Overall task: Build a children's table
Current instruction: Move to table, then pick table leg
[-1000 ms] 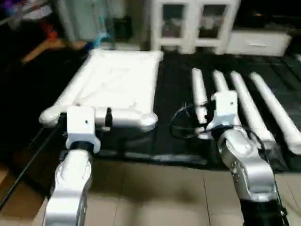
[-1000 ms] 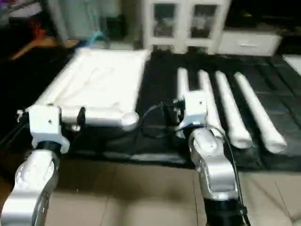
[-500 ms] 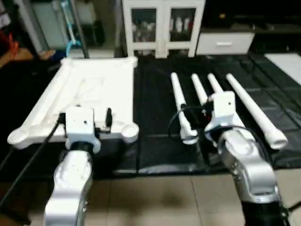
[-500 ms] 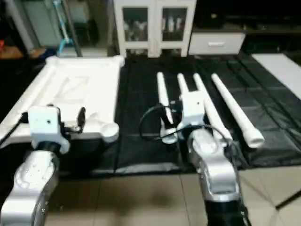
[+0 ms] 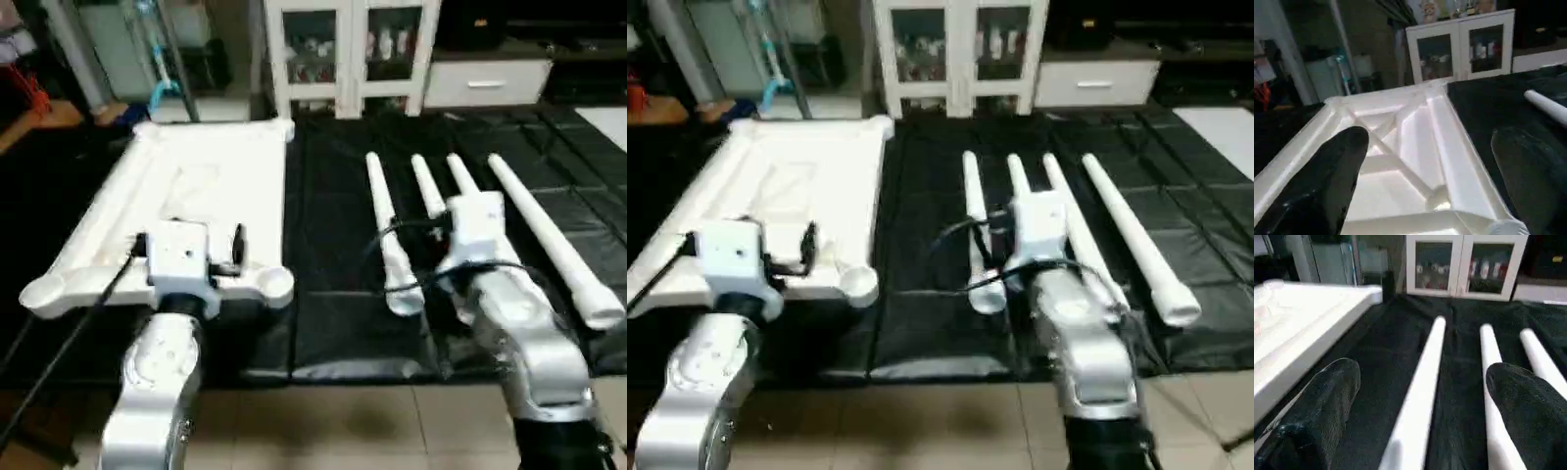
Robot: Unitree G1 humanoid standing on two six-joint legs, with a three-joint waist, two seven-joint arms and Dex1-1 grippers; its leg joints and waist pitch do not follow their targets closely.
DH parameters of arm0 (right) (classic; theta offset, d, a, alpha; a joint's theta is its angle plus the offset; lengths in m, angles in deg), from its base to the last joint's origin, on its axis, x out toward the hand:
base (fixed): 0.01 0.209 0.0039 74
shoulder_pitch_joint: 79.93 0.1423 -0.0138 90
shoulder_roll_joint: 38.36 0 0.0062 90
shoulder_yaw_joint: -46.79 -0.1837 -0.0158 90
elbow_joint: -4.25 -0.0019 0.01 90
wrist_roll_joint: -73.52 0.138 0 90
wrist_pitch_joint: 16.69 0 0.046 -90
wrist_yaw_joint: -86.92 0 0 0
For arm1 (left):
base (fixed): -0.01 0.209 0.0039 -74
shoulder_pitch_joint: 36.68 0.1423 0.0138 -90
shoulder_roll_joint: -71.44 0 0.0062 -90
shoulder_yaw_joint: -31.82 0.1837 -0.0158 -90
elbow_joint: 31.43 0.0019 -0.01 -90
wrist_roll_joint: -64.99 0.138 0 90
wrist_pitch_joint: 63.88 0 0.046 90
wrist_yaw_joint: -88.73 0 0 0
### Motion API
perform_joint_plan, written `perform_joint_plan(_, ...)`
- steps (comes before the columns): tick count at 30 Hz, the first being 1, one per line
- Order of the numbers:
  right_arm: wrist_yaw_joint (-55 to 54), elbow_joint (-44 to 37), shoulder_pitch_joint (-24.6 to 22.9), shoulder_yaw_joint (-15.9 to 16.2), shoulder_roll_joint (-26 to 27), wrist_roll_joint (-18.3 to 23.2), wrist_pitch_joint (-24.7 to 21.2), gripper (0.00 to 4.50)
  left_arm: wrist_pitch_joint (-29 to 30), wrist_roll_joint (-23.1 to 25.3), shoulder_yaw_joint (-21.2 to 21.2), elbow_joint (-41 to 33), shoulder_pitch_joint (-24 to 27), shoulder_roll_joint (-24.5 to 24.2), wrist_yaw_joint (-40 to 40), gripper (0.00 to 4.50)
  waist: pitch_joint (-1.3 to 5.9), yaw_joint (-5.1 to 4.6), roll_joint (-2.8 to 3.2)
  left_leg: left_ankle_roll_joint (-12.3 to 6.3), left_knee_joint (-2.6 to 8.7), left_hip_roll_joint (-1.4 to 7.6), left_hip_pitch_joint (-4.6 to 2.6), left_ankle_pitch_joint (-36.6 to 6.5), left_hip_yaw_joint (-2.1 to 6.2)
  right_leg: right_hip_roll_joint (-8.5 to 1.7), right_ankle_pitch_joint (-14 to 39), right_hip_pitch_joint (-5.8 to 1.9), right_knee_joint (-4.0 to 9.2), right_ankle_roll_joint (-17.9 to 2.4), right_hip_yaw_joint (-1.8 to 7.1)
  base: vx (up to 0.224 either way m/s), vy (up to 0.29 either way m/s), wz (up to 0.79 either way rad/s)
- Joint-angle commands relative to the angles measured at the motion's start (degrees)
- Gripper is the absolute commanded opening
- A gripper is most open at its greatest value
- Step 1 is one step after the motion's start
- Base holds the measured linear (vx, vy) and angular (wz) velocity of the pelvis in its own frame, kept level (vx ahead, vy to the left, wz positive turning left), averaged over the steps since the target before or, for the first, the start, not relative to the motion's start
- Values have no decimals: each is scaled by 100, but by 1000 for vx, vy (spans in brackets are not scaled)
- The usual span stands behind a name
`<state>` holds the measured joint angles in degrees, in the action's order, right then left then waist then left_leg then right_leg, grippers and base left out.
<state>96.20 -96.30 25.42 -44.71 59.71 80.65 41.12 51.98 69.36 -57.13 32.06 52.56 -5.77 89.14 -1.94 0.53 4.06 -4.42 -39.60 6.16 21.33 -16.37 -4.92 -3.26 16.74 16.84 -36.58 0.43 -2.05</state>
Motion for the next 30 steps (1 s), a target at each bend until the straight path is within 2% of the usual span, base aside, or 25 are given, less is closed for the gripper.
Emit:
perform_joint_plan(1,27,-44,72,146,95,21,-45,446,18,-2,-122,-51,-40,-102,-7,450,160,59,16,87,551,331,77,-20,18,-434,2265,-278,825,-1346,187,61,50,6)
perform_joint_plan(2,15,-37,69,168,92,22,-43,446,19,1,-138,-54,-39,-108,-28,450,100,-122,155,117,923,611,-252,-1372,263,-65,2024,9,537,-996,-44,54,94,6)
perform_joint_plan(3,12,-31,66,177,89,21,-40,446,20,2,-143,-54,-40,-110,-37,450,212,-279,256,206,1064,862,-693,-2519,569,-7,1260,244,110,-910,-76,54,94,6)
perform_joint_plan(5,11,-18,61,185,78,25,-34,446,21,4,-142,-53,-45,-112,-44,450,249,-379,275,-470,1111,964,-882,-2134,791,-58,304,480,-254,-292,-91,83,64,3)
perform_joint_plan(6,5,-13,58,198,77,25,-31,446,17,1,-148,-49,-45,-119,-53,450,249,-424,205,-1171,1037,956,-873,-1320,808,-140,81,615,-357,100,-65,98,44,0)
perform_joint_plan(7,5,-7,61,208,63,18,-32,446,13,5,-142,-44,-47,-123,-58,450,227,-413,136,-1409,1023,923,-827,-1051,753,-196,-17,635,-319,195,-27,79,2,-4)
perform_joint_plan(8,9,3,71,207,51,11,-38,446,4,8,-133,-41,-40,-119,-64,450,159,-349,-29,-1340,969,623,-567,-1104,463,-319,-249,460,87,47,76,57,-37,4)
perform_joint_plan(9,10,12,81,206,45,-3,-44,446,1,9,-124,-39,-38,-118,-65,450,203,-179,-288,-869,474,13,-92,-1119,-50,-640,299,-96,662,-384,514,57,-37,4)
perform_joint_plan(10,13,19,90,204,43,-21,-50,446,-2,7,-117,-37,-36,-121,-65,450,125,-95,-290,-672,140,16,101,-827,-37,-1029,1432,-313,881,-575,757,93,-29,4)
perform_joint_plan(11,11,32,103,200,36,-50,-57,446,-5,0,-96,-28,-31,-125,-73,450,250,-16,-311,-326,-199,86,407,-116,50,-1132,2227,-596,880,-889,883,104,-11,-2)
perform_joint_plan(12,10,43,113,194,26,-64,-60,446,-14,-1,-71,-11,-25,-125,-80,450,206,23,-253,-181,-120,121,469,201,92,-959,2032,-524,852,-1152,756,104,-11,-2)
perform_joint_plan(13,11,44,113,194,26,-65,-60,446,-15,-2,-70,-10,-25,-125,-80,450,198,19,-199,-149,-2,159,456,361,87,-840,1897,-503,834,-1310,617,85,-8,3)
perform_joint_plan(15,27,81,102,237,-45,-114,-98,446,-50,-16,-27,54,-17,-112,-102,450,176,-77,153,-124,735,403,25,357,74,-160,1575,-222,675,-1141,-43,109,42,5)
perform_joint_plan(16,33,87,99,253,-58,-120,-104,446,-56,-17,-23,63,-14,-113,-107,450,177,-190,222,-204,877,593,-190,-277,286,9,1433,-59,460,-933,-140,106,89,7)
perform_joint_plan(17,58,108,83,322,-112,-143,-129,446,-81,-20,-6,99,0,-115,-128,450,303,-335,352,-454,965,943,-790,-1206,653,11,922,386,-75,-766,-141,119,77,4)
perform_joint_plan(18,99,114,80,380,-150,-165,-108,446,-100,-10,15,123,17,-124,-141,450,333,-394,363,-947,951,984,-868,-883,820,-14,498,547,-345,-258,-145,119,77,4)
perform_joint_plan(20,135,141,95,414,-158,-208,-92,446,-141,19,49,153,40,-163,-159,450,307,-392,215,-1762,893,1014,-835,222,791,-167,130,769,-473,322,-75,106,38,-1)
perform_joint_plan(22,132,176,114,401,-142,-230,-97,446,-149,13,40,157,40,-173,-163,450,245,-301,6,-1711,889,736,-566,83,472,-314,-385,642,-106,203,64,83,-4,-4)
perform_joint_plan(23,120,211,120,419,-151,-261,-107,446,-151,2,21,155,32,-177,-164,450,232,-62,-349,-858,69,-122,81,-758,-99,-910,699,-142,737,-354,806,59,-53,4)
perform_joint_plan(24,116,230,121,426,-154,-272,-107,446,-148,-2,16,149,25,-178,-163,450,280,19,-291,-627,-163,-12,255,-424,19,-1186,1230,-378,773,-653,933,59,-53,4)
perform_joint_plan(26,107,258,125,435,-154,-284,-109,446,-148,-16,6,147,12,-177,-165,450,243,74,-288,-92,-190,52,451,228,97,-963,1454,-376,715,-1029,775,70,-30,-2)
perform_joint_plan(27,107,258,125,435,-154,-284,-109,446,-148,-16,6,147,12,-177,-165,450,196,68,-180,7,24,155,425,491,107,-785,1486,-310,731,-1371,543,75,-15,-5)
perform_joint_plan(28,99,268,124,445,-162,-292,-120,446,-143,-24,7,146,13,-173,-169,450,193,73,-93,11,228,209,354,600,93,-643,1513,-249,716,-1407,401,68,16,1)
perform_joint_plan(29,80,287,126,471,-191,-297,-126,446,-179,-43,29,156,38,-158,-191,450,163,-42,163,-1,763,553,56,316,195,-184,965,27,476,-1011,-17,73,82,-1)
perform_joint_plan(30,65,288,123,469,-206,-301,-143,446,-173,-39,62,181,60,-164,-200,450,229,-96,225,-99,788,688,-71,18,300,-126,622,129,332,-904,-44,73,82,-1)
